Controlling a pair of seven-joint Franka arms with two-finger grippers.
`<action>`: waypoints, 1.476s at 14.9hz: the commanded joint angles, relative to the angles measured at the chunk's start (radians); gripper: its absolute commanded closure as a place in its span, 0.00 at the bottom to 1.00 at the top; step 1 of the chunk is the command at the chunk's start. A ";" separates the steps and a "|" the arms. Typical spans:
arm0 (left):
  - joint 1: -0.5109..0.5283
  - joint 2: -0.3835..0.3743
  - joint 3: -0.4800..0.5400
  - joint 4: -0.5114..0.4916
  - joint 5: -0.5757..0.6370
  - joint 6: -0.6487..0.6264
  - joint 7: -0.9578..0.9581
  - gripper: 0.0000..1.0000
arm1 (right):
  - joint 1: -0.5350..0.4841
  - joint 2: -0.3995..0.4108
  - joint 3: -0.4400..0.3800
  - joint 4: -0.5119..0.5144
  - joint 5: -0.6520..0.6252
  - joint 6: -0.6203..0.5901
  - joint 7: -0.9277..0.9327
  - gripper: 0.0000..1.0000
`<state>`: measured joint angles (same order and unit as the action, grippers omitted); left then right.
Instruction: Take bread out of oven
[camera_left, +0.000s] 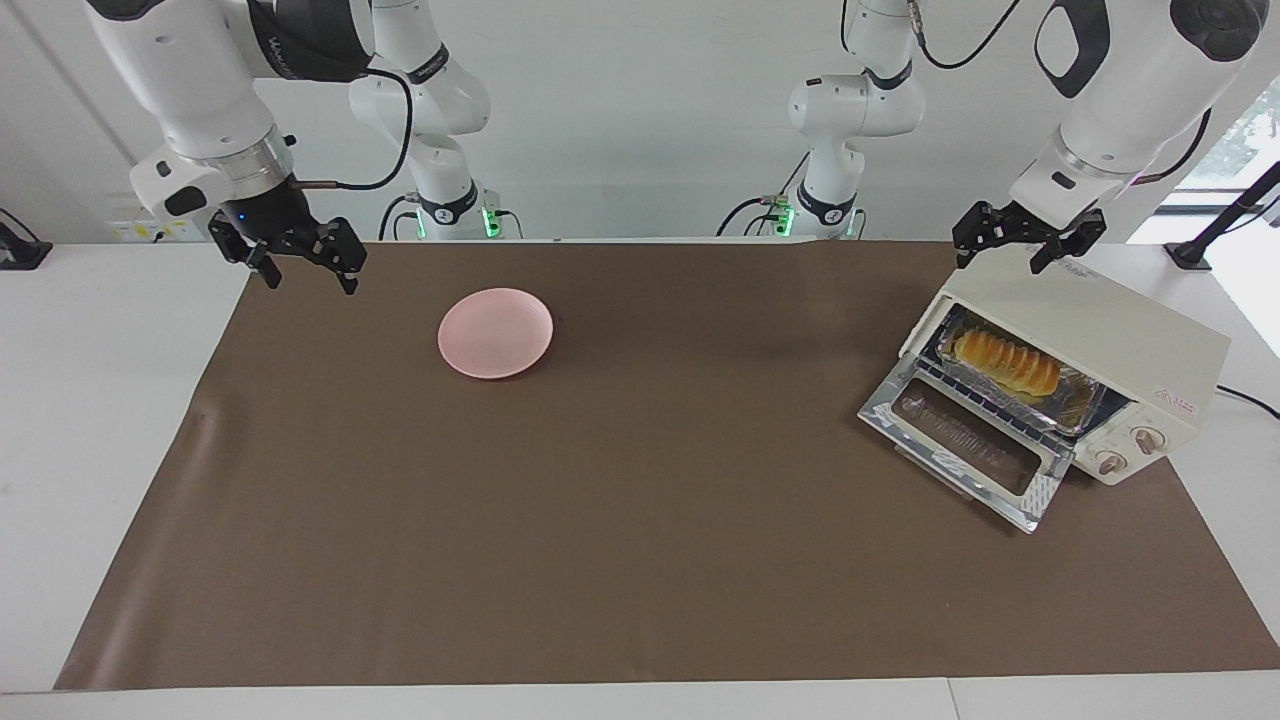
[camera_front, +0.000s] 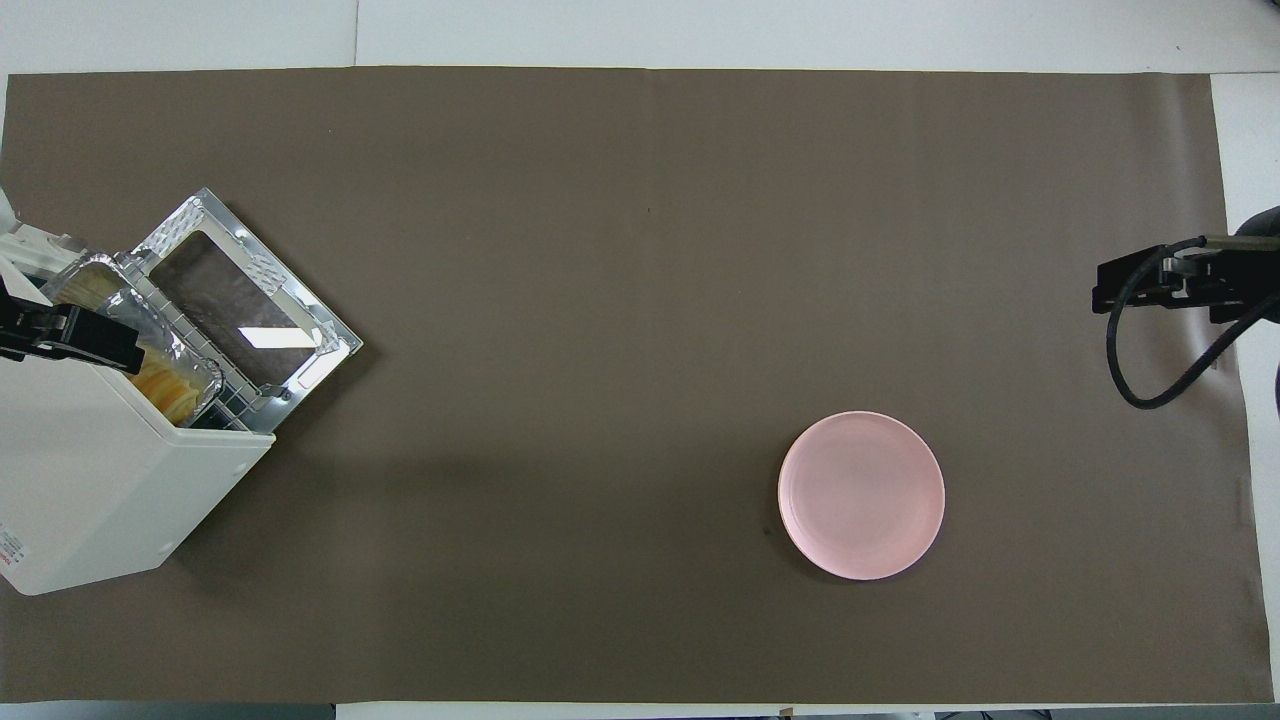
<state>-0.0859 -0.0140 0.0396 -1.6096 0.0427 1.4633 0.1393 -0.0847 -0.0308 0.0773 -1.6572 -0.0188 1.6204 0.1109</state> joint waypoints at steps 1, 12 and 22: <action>0.005 0.003 0.003 -0.004 -0.004 0.058 -0.032 0.00 | -0.009 -0.024 0.009 -0.027 -0.007 0.007 0.000 0.00; -0.060 0.382 0.005 0.214 0.101 0.123 -0.500 0.00 | -0.009 -0.024 0.009 -0.029 -0.006 0.007 0.000 0.00; -0.038 0.247 0.006 -0.176 0.221 0.368 -0.748 0.00 | -0.010 -0.024 0.009 -0.027 -0.007 0.007 0.000 0.00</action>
<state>-0.1343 0.3128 0.0465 -1.6556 0.2398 1.7603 -0.5789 -0.0847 -0.0308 0.0773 -1.6572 -0.0188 1.6204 0.1109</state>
